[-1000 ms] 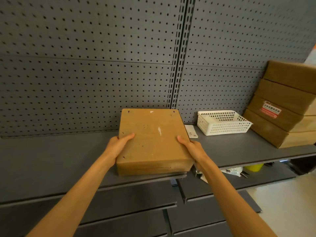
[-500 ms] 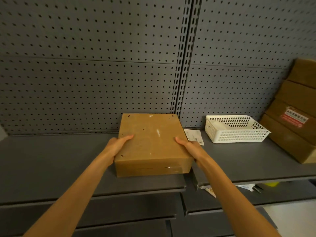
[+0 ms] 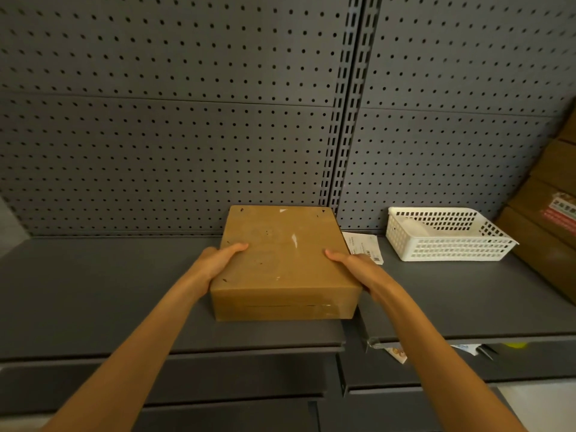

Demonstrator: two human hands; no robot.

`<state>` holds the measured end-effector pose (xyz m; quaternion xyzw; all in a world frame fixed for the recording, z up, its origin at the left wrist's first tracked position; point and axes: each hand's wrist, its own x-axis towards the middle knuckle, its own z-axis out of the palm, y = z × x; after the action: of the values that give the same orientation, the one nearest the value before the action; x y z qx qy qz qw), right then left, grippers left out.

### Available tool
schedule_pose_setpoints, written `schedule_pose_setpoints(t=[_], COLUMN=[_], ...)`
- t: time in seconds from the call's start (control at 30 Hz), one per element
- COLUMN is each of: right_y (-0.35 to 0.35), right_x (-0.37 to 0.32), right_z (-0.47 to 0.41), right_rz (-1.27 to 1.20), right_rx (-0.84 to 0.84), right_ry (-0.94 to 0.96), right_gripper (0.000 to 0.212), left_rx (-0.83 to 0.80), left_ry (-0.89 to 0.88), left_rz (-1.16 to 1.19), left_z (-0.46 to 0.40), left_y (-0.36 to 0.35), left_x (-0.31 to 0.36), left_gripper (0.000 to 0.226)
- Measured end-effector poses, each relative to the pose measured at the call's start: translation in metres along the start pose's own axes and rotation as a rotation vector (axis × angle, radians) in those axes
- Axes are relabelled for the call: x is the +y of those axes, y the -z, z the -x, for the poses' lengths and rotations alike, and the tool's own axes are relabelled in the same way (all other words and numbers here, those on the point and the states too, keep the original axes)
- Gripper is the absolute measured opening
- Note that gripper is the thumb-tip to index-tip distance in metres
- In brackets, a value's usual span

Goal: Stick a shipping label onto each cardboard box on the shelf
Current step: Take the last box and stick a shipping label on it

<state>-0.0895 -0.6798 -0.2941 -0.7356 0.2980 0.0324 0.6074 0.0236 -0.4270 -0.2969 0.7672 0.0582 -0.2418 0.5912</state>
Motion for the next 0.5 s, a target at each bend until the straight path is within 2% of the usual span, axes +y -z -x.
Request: schedule_pose_setpoints(t=[0.2,0.3,0.4,0.5], right_y=[-0.001,-0.001,-0.002,-0.004], right_x=[0.004,0.004,0.003,0.003], right_z=[0.001,0.001,0.002,0.001], right_rz=[-0.012,-0.013,-0.007,-0.003], right_rx=[-0.003,-0.023,-0.023,-0.028], right_ry=[0.008,0.017,0.028,0.027], right_gripper=[0.067,0.072,0.07,0.071], left_rx=[-0.027,0.015,0.191,0.332], left_ry=[0.018,-0.043,-0.234,-0.526], left_rz=[-0.002,-0.034,-0.363,-0.632], left_z=[-0.002,-0.002,-0.001,0.007], left_y=[0.005,0.005,0.0,-0.018], left_x=[-0.001,0.003,0.015,0.033], left_gripper=[0.071,0.066,0.076,0.059])
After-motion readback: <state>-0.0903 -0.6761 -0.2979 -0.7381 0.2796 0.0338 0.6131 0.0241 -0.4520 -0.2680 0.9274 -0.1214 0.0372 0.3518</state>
